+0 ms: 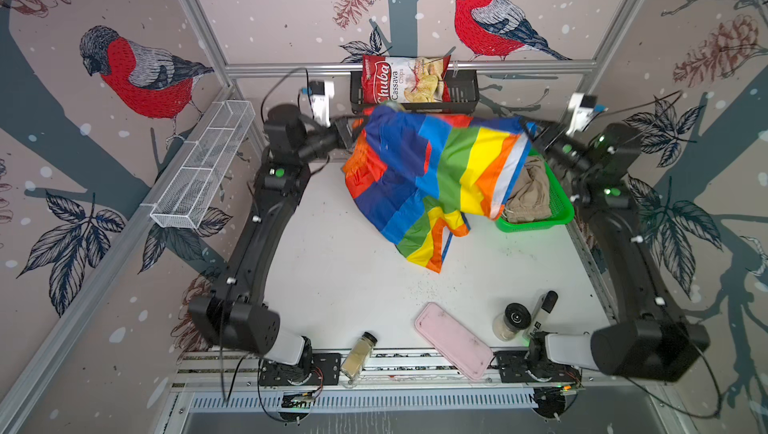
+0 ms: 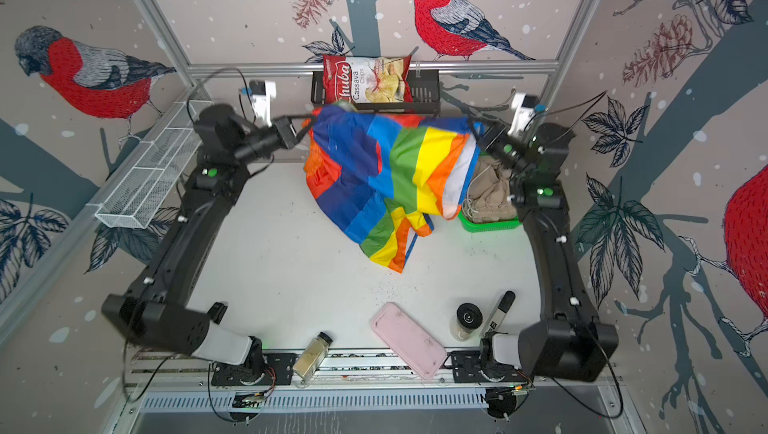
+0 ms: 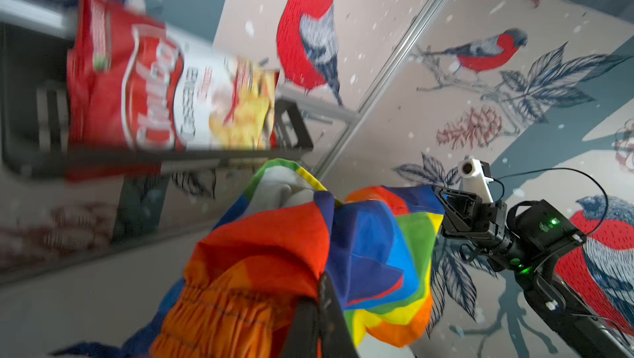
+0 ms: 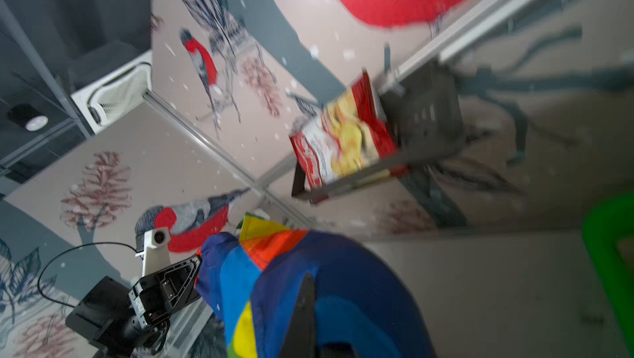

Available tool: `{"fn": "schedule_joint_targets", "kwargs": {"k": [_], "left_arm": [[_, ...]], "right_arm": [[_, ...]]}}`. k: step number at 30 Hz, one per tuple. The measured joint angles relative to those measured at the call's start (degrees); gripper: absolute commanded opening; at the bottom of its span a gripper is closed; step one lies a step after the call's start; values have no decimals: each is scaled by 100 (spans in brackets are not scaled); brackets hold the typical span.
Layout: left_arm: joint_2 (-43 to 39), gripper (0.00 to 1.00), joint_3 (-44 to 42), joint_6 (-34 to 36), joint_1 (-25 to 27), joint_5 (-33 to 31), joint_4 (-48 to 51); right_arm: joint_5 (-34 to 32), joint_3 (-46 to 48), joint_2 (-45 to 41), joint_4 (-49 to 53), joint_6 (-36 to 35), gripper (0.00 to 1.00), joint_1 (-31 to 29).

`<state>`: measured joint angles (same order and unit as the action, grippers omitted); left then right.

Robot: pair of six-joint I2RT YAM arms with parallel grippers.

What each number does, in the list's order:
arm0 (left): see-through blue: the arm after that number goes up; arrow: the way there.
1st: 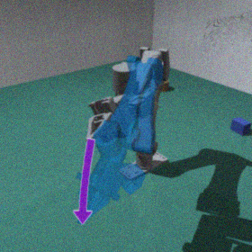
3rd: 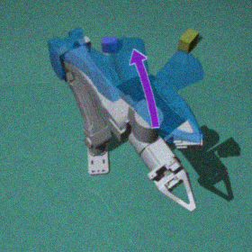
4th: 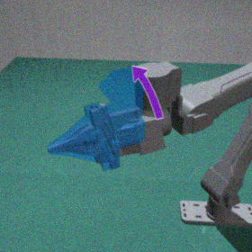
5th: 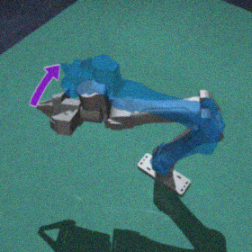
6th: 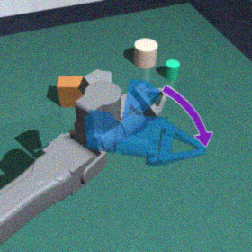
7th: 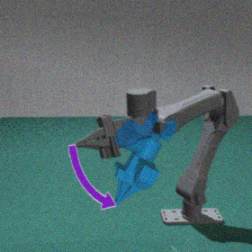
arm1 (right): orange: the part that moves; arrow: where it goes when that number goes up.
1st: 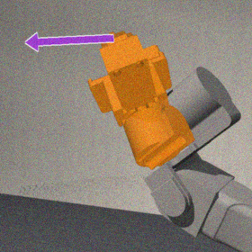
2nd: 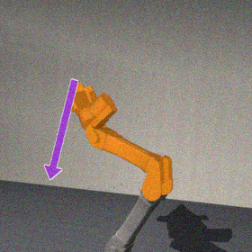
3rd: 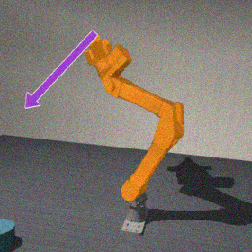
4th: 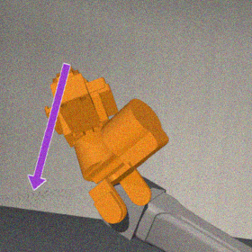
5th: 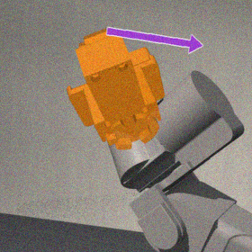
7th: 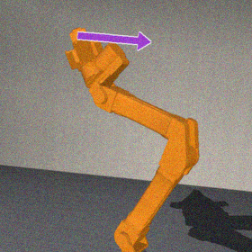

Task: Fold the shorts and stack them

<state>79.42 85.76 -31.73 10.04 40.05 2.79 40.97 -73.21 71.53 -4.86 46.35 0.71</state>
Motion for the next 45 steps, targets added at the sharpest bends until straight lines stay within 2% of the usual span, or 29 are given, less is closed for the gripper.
{"fn": "schedule_joint_targets", "kwargs": {"k": [4,8,9,11,12,15,20,23,26,30,33,34,36,39,40,45], "left_arm": [[-1132,0,-2201,-162,26,-120,-588],[-1460,0,-3832,-463,42,-402,-802],[-1458,4,-4094,-503,55,-431,-815],[-1427,44,-4621,-599,87,-448,-785],[-1397,56,-4765,-636,101,-455,-763],[-1381,71,-4929,-741,116,-511,-612],[-1530,75,-4638,-678,120,-960,-175],[-1480,80,-4446,-625,125,-1445,192],[-1086,82,-4328,-575,125,-1884,494],[-269,83,-4079,-597,138,-1893,520],[168,82,-3897,-750,299,-1661,282],[251,78,-3847,-828,422,-1558,197],[321,65,-3799,-914,638,-1349,0],[341,25,-3797,-1209,824,-977,-367],[341,2,-3797,-1298,868,-863,-483],[164,0,-3753,-1504,938,-549,-640]], "right_arm": [[-435,1987,-994,476,-328,0,-313],[-761,3270,-1427,960,-481,0,-426],[-890,3447,-1471,1012,-522,0,-420],[-1051,3679,-1493,1167,-605,0,-369],[-1104,3724,-1475,1235,-627,0,-334],[-1322,3683,-1305,1377,-756,0,-177],[-1716,3449,-925,1620,-1029,0,-68],[-1843,3488,-868,1687,-1088,0,-70],[-1967,3556,-855,1751,-1185,0,-98],[-2138,3563,-848,1895,-1320,0,-118],[-2225,3611,-885,1897,-1338,0,-120],[-2243,3644,-901,1880,-1338,0,-120],[-2247,3705,-890,1867,-1338,0,-125],[-2253,3722,-721,1816,-1335,0,-149],[-2253,3709,-636,1810,-1335,0,-166],[-2240,3591,-328,1628,-1311,0,-216]]}}
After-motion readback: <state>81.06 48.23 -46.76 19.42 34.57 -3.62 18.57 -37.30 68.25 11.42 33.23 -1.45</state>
